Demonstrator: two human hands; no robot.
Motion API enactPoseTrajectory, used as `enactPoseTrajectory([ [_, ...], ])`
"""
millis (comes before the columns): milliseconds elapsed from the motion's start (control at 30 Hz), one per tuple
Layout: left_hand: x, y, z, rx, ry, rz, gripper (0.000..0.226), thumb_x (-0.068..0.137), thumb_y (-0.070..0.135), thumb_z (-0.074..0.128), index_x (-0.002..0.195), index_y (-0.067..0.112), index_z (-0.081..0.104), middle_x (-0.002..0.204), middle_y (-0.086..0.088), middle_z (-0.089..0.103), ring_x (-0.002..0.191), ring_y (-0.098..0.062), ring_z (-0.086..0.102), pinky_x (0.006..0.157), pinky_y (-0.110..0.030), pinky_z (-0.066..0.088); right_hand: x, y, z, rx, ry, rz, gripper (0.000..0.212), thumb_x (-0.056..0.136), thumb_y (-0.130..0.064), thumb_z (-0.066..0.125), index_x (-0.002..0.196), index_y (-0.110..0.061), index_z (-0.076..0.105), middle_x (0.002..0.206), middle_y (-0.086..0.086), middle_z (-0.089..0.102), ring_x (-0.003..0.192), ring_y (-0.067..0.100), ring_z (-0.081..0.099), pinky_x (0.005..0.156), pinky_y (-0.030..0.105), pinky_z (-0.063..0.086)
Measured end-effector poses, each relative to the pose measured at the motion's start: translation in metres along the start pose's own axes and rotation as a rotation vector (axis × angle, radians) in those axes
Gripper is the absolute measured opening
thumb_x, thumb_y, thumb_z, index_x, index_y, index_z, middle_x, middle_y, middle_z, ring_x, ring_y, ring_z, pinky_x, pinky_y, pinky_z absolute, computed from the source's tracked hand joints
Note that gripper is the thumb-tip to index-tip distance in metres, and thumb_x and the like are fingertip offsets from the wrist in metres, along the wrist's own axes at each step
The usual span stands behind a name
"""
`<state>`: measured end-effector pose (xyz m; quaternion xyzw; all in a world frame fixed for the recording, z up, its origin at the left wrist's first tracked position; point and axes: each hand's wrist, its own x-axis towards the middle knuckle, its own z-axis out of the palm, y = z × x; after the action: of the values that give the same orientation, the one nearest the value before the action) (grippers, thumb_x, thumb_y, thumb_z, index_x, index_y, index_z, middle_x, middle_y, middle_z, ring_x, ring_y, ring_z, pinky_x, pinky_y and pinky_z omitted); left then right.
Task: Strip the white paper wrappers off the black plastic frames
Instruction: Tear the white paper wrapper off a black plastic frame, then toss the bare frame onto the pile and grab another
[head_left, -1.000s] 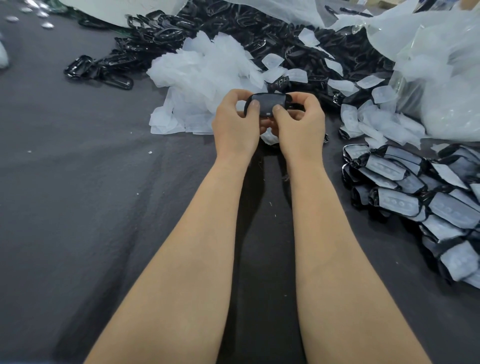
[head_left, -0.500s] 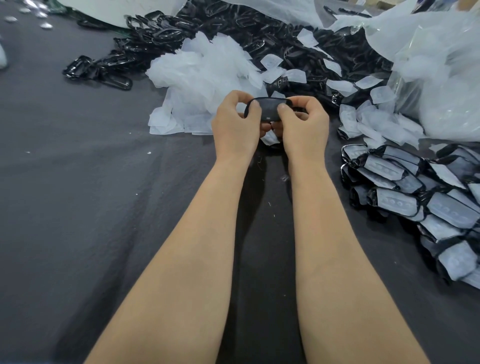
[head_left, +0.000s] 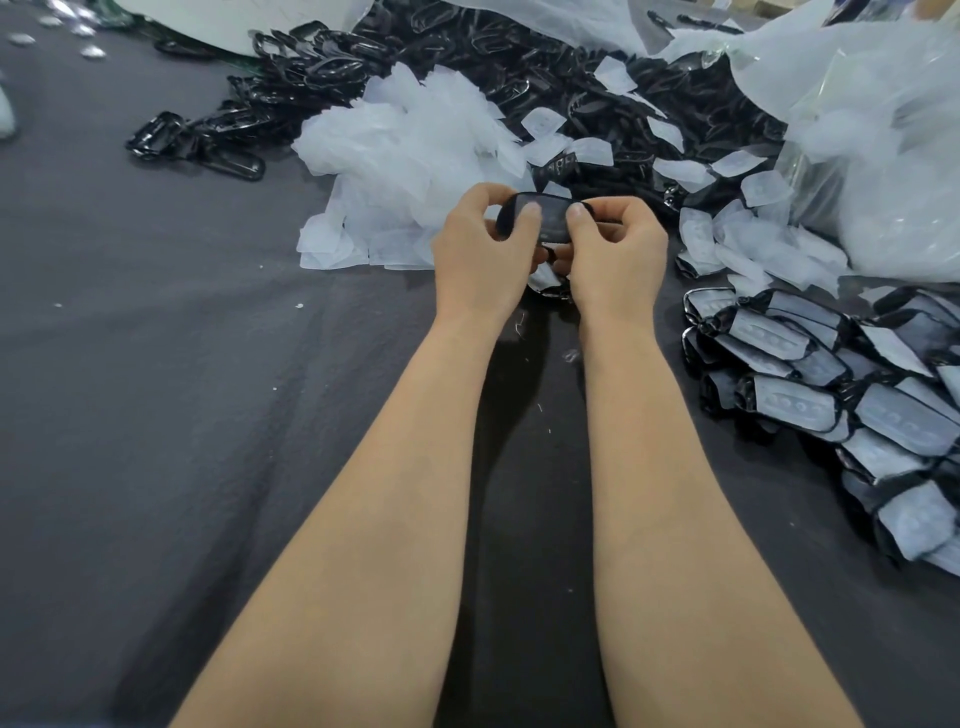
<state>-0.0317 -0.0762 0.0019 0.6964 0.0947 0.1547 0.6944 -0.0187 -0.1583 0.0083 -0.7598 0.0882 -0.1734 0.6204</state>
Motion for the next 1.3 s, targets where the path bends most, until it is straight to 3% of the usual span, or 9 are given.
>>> enactPoseTrajectory([
  [333,-0.007,0.014,0.015,0.034,-0.022,0.031,0.015,0.094,0.008,0.054,0.103,0.020,0.049,0.091,-0.013,0.068,0.081,-0.023,0.070,0.084,-0.042,0.056,0.000,-0.010,-0.022,-0.174,-0.004,-0.085,0.010,0.092,-0.016,0.059,0.096,-0.016,0.050,0.087,0.006,0.066,0.086,0.024,0.067,0.085,0.042,0.054],
  [433,-0.015,0.026,0.041,0.037,-0.079,0.038,0.017,0.091,0.011,0.057,0.101,0.017,0.044,0.100,-0.015,0.066,0.091,-0.030,0.067,0.087,-0.045,0.053,0.006,-0.013,-0.051,-0.209,0.077,-0.090,0.011,0.093,-0.016,0.058,0.102,-0.013,0.052,0.084,0.002,0.063,0.084,0.022,0.067,0.082,0.031,0.053],
  [567,-0.032,0.035,0.090,0.160,-0.195,0.129,0.021,0.090,0.020,0.062,0.100,0.015,0.045,0.083,0.007,0.055,0.078,-0.012,0.056,0.075,-0.018,0.046,0.011,-0.015,-0.104,-0.317,0.253,-0.120,0.022,0.093,-0.018,0.058,0.113,-0.009,0.056,0.088,-0.001,0.060,0.083,0.013,0.058,0.066,0.010,0.037],
  [667,-0.048,0.038,0.124,0.258,-0.255,0.171,0.023,0.091,0.022,0.061,0.107,0.013,0.049,0.083,0.008,0.050,0.073,-0.005,0.049,0.061,-0.011,0.036,0.012,-0.011,-0.140,-0.454,0.359,-0.092,0.023,0.093,-0.021,0.057,0.114,-0.010,0.054,0.088,-0.003,0.056,0.088,0.013,0.053,0.066,0.014,0.028],
  [733,-0.057,0.037,0.145,0.352,-0.304,0.175,0.026,0.090,0.025,0.061,0.110,0.012,0.050,0.093,0.002,0.057,0.088,-0.017,0.056,0.076,-0.023,0.042,0.010,-0.006,-0.160,-0.560,0.419,-0.046,0.024,0.094,-0.023,0.056,0.115,-0.011,0.053,0.092,0.000,0.059,0.095,0.017,0.053,0.066,0.017,0.025],
  [800,-0.066,0.035,0.163,0.500,-0.349,0.169,0.028,0.090,0.030,0.060,0.111,0.015,0.050,0.107,-0.002,0.061,0.106,-0.024,0.055,0.091,-0.037,0.041,0.008,-0.001,-0.175,-0.649,0.463,0.039,0.024,0.094,-0.025,0.054,0.115,-0.015,0.053,0.106,0.004,0.064,0.110,0.024,0.051,0.084,0.029,0.031],
  [900,-0.074,0.027,0.177,0.770,-0.369,0.202,0.033,0.091,0.036,0.057,0.117,0.016,0.050,0.121,-0.004,0.057,0.120,-0.028,0.046,0.095,-0.041,0.030,0.006,0.007,-0.186,-0.795,0.454,0.199,0.026,0.093,-0.029,0.056,0.118,-0.019,0.055,0.125,0.006,0.058,0.126,0.030,0.040,0.102,0.038,0.027],
  [1000,-0.077,0.022,0.180,0.970,-0.365,0.275,0.040,0.092,0.042,0.055,0.123,0.018,0.051,0.130,-0.008,0.048,0.125,-0.031,0.037,0.099,-0.044,0.026,0.007,0.010,-0.188,-0.876,0.441,0.252,0.029,0.092,-0.028,0.058,0.120,-0.020,0.057,0.134,0.009,0.047,0.128,0.032,0.035,0.103,0.041,0.026],
  [1300,-0.034,0.042,0.127,0.416,-0.201,0.180,0.015,0.092,0.023,0.054,0.104,0.018,0.059,0.107,0.000,0.062,0.102,-0.018,0.056,0.091,-0.034,0.045,0.013,-0.011,-0.128,-0.649,0.376,-0.109,0.024,0.091,-0.017,0.049,0.112,-0.020,0.062,0.118,0.002,0.059,0.114,0.021,0.048,0.095,0.034,0.038],
])
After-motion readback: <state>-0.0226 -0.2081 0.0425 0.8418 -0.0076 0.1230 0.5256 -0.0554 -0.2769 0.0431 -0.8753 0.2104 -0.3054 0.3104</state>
